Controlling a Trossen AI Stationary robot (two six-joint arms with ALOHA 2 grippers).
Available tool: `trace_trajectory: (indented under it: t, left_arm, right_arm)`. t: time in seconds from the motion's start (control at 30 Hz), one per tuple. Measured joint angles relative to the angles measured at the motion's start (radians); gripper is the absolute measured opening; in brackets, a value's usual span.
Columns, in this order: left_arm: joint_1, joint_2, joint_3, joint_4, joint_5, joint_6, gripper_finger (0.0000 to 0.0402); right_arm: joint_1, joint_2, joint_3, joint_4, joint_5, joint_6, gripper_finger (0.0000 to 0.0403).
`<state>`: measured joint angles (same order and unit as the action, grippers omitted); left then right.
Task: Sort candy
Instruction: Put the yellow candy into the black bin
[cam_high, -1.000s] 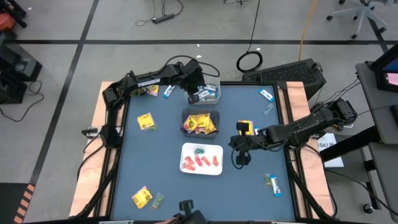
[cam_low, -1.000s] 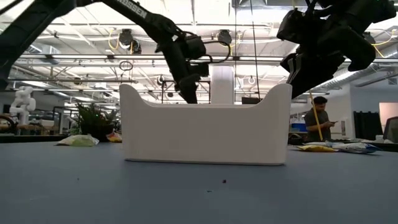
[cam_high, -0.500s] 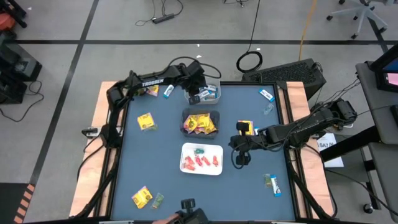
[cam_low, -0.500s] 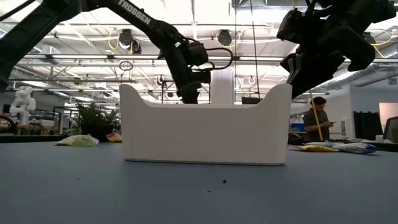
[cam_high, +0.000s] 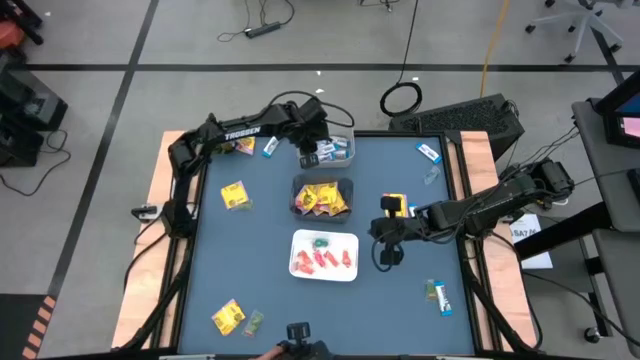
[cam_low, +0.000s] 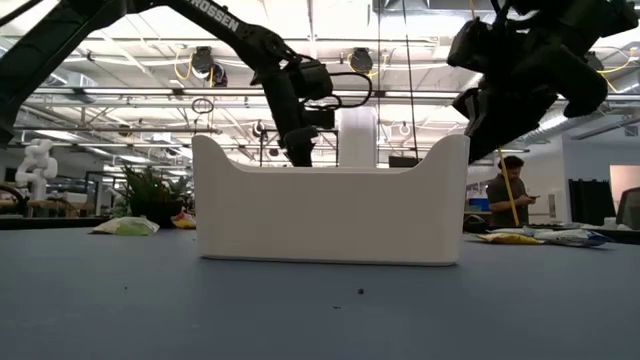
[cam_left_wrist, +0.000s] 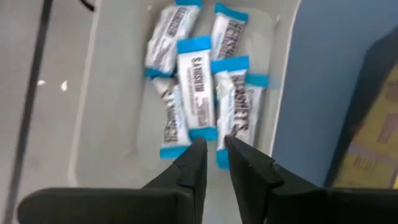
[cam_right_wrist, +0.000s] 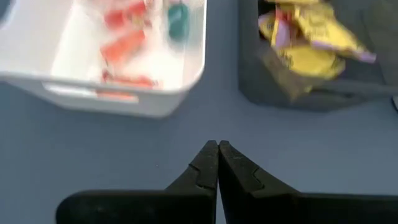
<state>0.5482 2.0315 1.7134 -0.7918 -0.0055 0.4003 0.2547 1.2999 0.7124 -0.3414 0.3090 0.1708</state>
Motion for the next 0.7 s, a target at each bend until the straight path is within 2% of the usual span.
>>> trace_trajectory:
  t: [0.17,0.4,0.53,0.7]
  left_arm:
    - [-0.028,-0.052,-0.023,0.002,-0.030,0.002,0.0054]
    - [-0.078,-0.130,-0.139,0.144,-0.030,-0.003,0.0016]
    - [-0.101,-0.199,-0.266,0.273,-0.029,-0.042,0.0004]
    - [-0.135,-0.341,-0.498,0.441,-0.030,-0.101,0.0004]
  right_arm:
    - [-0.004,0.000,0.000,-0.096,0.007,0.028,0.0000]
    - [-0.012,0.000,-0.010,-0.169,0.048,0.090,0.0000]
    - [-0.012,0.000,-0.057,-0.150,0.053,0.103,0.0000]
    - [-0.012,0.000,-0.120,-0.142,0.055,0.153,0.0000]
